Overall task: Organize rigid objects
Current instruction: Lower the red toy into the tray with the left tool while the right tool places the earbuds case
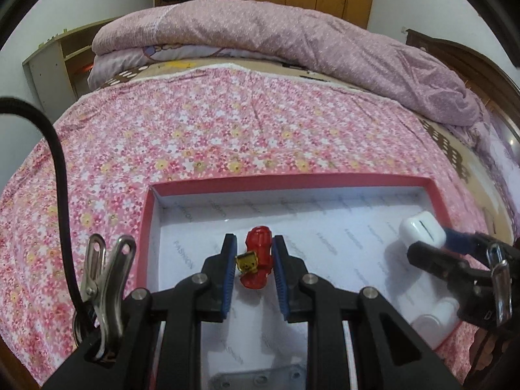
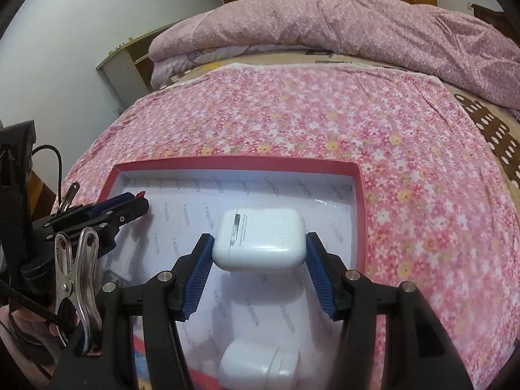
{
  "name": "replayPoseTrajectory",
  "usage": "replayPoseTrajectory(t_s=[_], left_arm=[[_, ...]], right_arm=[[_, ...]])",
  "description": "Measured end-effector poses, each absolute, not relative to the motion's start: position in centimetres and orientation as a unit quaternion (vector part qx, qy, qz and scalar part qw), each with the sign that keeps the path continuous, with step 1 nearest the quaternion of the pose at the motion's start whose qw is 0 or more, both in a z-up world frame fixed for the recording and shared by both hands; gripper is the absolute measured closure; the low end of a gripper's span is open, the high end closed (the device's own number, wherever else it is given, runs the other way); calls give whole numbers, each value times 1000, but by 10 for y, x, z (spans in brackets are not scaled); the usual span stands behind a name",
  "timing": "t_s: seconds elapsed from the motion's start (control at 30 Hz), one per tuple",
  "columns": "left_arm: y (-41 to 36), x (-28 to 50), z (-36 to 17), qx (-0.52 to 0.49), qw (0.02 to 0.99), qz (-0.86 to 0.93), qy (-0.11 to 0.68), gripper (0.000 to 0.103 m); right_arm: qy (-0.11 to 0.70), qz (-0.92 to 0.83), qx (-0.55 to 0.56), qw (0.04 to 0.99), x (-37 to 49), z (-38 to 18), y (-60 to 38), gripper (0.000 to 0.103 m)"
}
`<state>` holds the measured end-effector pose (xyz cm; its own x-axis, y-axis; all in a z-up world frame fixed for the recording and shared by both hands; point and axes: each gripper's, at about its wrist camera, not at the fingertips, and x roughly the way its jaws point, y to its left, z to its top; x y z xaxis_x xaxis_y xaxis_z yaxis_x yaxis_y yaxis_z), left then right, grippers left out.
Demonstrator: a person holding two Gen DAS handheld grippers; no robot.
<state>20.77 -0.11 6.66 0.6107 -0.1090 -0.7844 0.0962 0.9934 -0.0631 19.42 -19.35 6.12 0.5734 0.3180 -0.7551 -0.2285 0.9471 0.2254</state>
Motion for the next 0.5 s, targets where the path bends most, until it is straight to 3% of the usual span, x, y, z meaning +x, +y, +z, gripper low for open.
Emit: replayPoseTrajectory(t_s=[0.37, 0.43, 0.5], left_arm=[[-2, 211, 61, 5, 905, -53, 421, 80], [-2, 210, 61, 2, 906, -52, 419, 78], [-3, 210, 61, -2, 906, -56, 419, 70]], right_arm=[[445, 129, 29, 886, 209, 49, -188, 45], [445, 126, 26, 886, 209, 48, -188, 45], [446, 125, 23, 886, 210, 48, -188, 45]])
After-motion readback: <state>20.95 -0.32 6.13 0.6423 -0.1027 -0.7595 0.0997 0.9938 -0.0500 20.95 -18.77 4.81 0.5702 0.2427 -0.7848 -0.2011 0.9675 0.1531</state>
